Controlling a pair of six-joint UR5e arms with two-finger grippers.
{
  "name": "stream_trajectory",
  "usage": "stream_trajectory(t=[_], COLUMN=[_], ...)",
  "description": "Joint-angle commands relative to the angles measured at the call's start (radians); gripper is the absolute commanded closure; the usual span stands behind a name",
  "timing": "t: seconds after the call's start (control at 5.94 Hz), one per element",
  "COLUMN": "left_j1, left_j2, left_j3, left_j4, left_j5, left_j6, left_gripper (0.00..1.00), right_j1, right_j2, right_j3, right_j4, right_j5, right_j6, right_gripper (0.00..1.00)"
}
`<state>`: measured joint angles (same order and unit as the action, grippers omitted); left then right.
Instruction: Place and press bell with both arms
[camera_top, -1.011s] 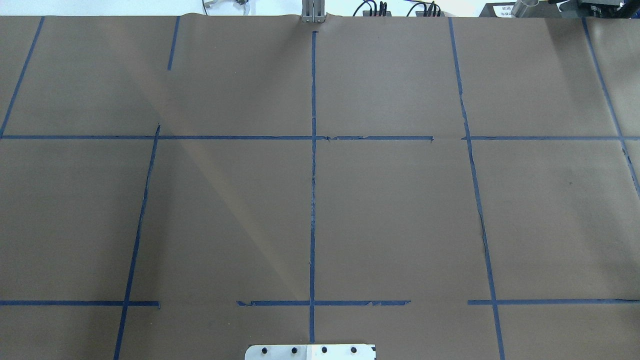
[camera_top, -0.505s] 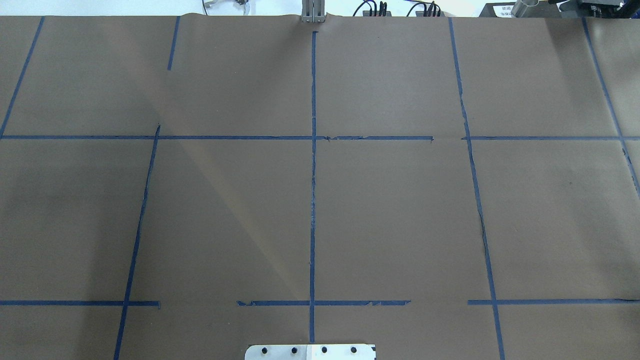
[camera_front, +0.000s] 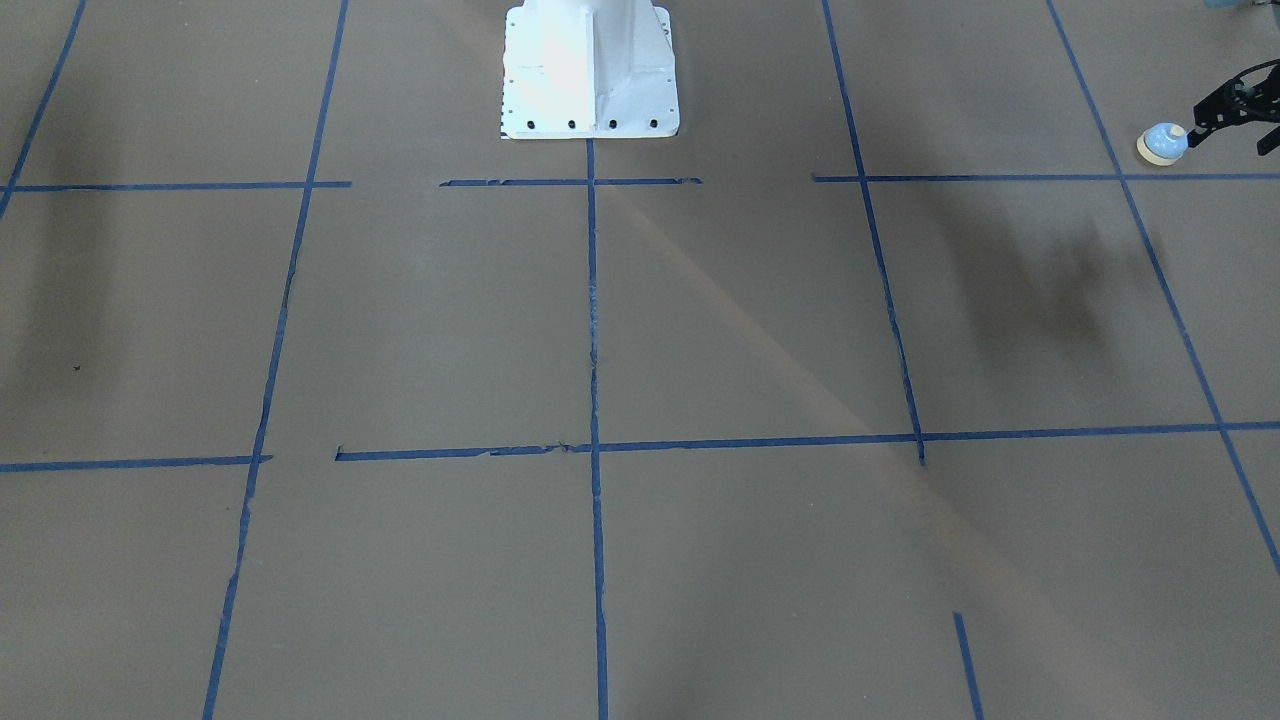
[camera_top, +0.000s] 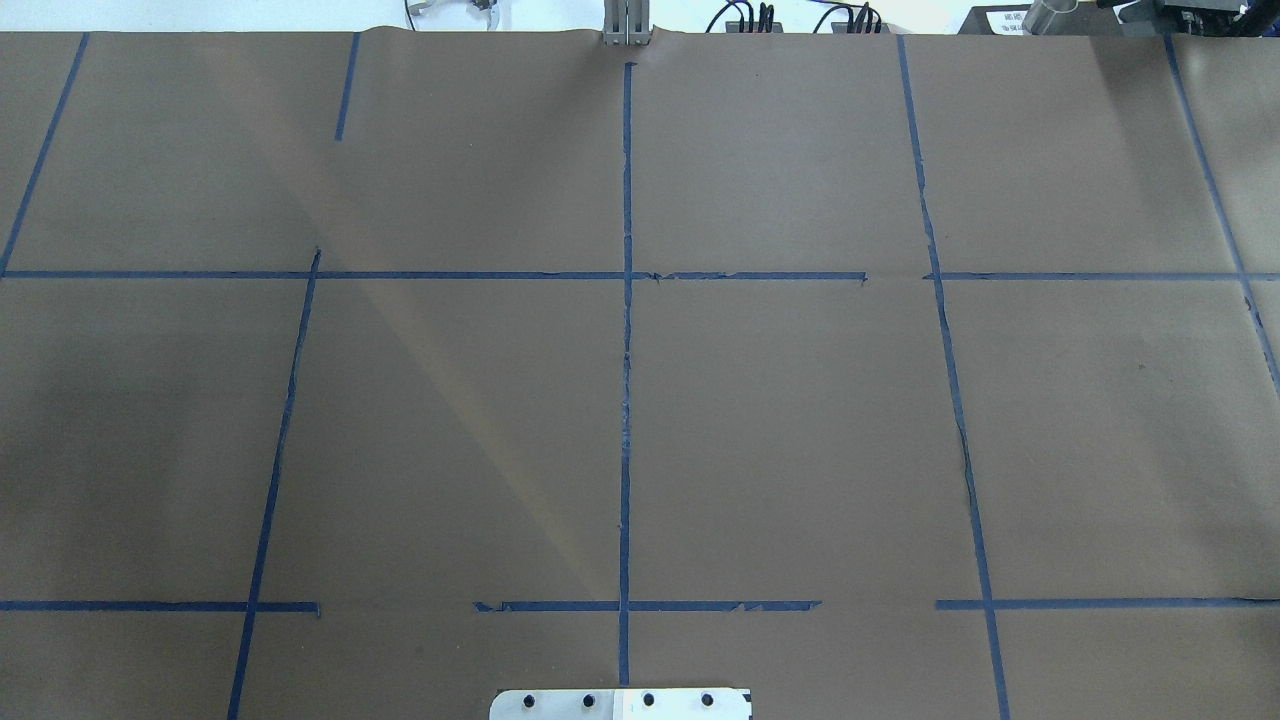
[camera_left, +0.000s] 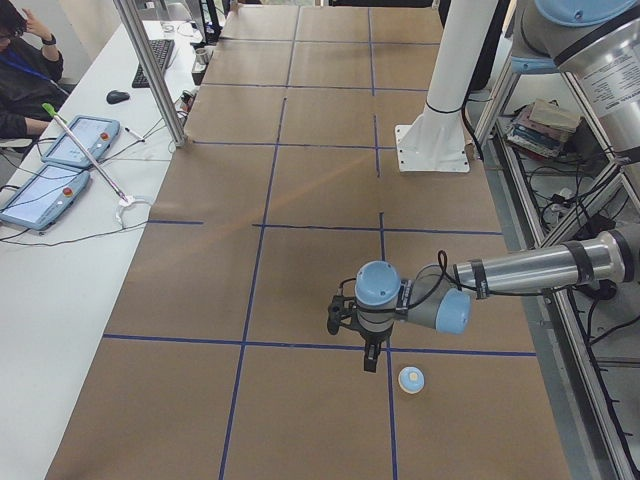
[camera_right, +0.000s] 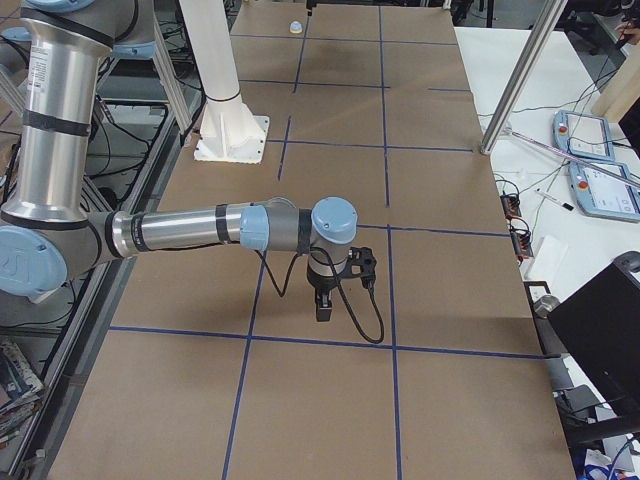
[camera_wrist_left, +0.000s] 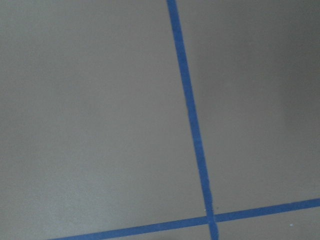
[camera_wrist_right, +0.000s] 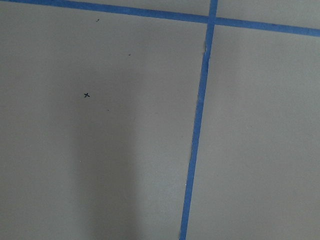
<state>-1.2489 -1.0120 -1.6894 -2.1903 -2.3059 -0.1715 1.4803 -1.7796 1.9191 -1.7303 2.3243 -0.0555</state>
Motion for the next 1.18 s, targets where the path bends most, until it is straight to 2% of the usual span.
stream_trajectory(t=[0.0, 0.17, 0.34, 1.01], left_j1=[0.195, 0.263, 0.278, 0.351], left_j2=[0.021, 0.020, 0.021, 0.017], left_j3=[0.069, 0.115, 0.155, 0.178], left_j4=[-0.158, -0.222, -0.259, -0.259], left_j5=[0.003, 0.011, 0.011, 0.042], left_j6=[-0.206, -0.242, -0.241, -0.241], left_gripper=[0.00, 0.00, 0.00, 0.00], right_j1=[0.000, 0.000, 0.000, 0.000], right_j2=[-0.001, -0.006, -0.006, -0.006], right_j3=[0.003, 0.003, 0.003, 0.003], right_j4=[0.000, 0.000, 0.000, 0.000], right_j5=[0.001, 0.001, 0.000, 0.001], right_j6=[0.002, 0.002, 0.002, 0.003], right_gripper=[0.00, 0.00, 0.00, 0.00])
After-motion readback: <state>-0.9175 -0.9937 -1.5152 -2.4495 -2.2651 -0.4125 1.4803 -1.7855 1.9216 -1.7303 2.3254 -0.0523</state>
